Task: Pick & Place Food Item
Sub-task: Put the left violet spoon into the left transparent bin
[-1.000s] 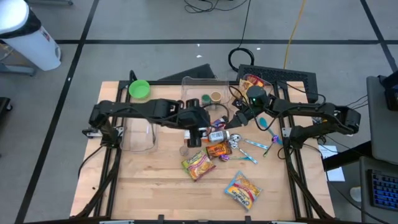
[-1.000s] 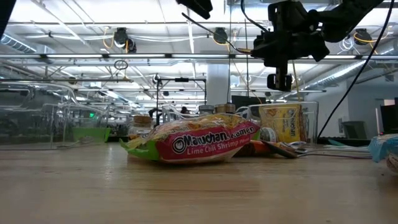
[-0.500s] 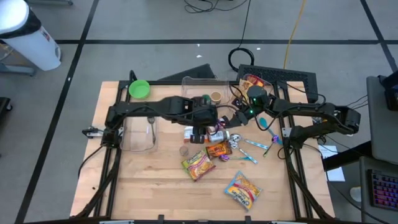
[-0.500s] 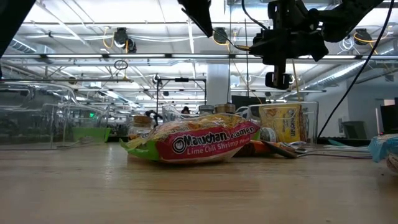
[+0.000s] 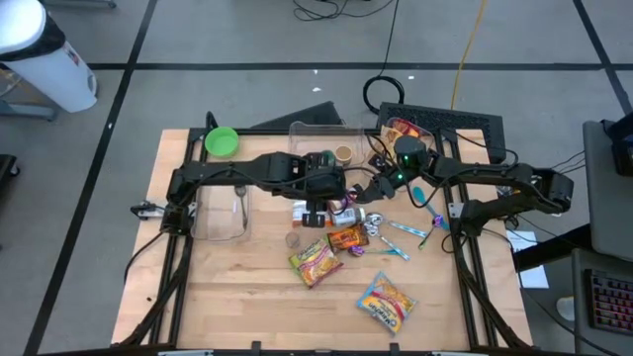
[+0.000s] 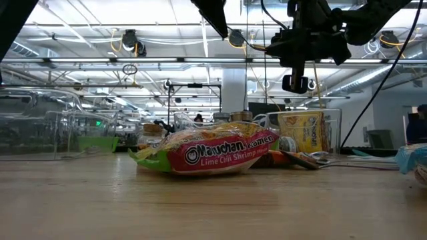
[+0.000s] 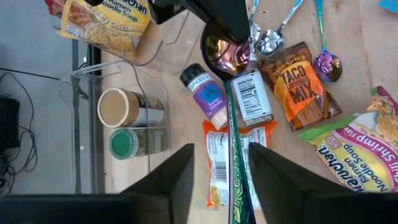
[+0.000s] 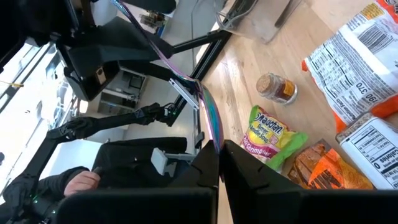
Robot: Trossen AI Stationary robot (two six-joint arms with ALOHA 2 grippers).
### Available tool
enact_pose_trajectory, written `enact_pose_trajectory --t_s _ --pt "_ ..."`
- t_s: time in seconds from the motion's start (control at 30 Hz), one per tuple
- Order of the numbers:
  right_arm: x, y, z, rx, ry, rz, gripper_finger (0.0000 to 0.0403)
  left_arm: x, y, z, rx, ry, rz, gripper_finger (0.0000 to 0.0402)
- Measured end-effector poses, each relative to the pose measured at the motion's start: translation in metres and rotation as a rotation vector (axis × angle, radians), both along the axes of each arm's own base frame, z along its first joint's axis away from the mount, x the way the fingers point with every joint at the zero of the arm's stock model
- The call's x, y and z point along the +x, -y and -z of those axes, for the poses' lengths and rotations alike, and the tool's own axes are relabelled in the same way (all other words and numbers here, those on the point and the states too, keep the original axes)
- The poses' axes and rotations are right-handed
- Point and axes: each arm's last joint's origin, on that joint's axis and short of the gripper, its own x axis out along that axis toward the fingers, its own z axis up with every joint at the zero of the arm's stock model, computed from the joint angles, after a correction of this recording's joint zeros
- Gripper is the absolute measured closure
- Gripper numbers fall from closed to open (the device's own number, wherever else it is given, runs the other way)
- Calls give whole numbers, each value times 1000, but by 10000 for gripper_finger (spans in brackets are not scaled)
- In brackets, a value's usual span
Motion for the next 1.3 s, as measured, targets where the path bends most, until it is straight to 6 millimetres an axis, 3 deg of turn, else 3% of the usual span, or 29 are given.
enact_pose_trajectory --t_s 0.2,0.63,0.97,1.3 --pt "0 0 0 1 0 -2 403 0 -1 0 -10 5 -7 307" --pt "0 0 0 0 -1 -5 403 1 1 0 -87 21 -10 379" --pt "0 0 0 -16 8 -12 398 1 1 0 -164 38 -64 382" --pt "1 2 -7 -40 83 -2 314 -1 -10 -4 -337 77 -227 382"
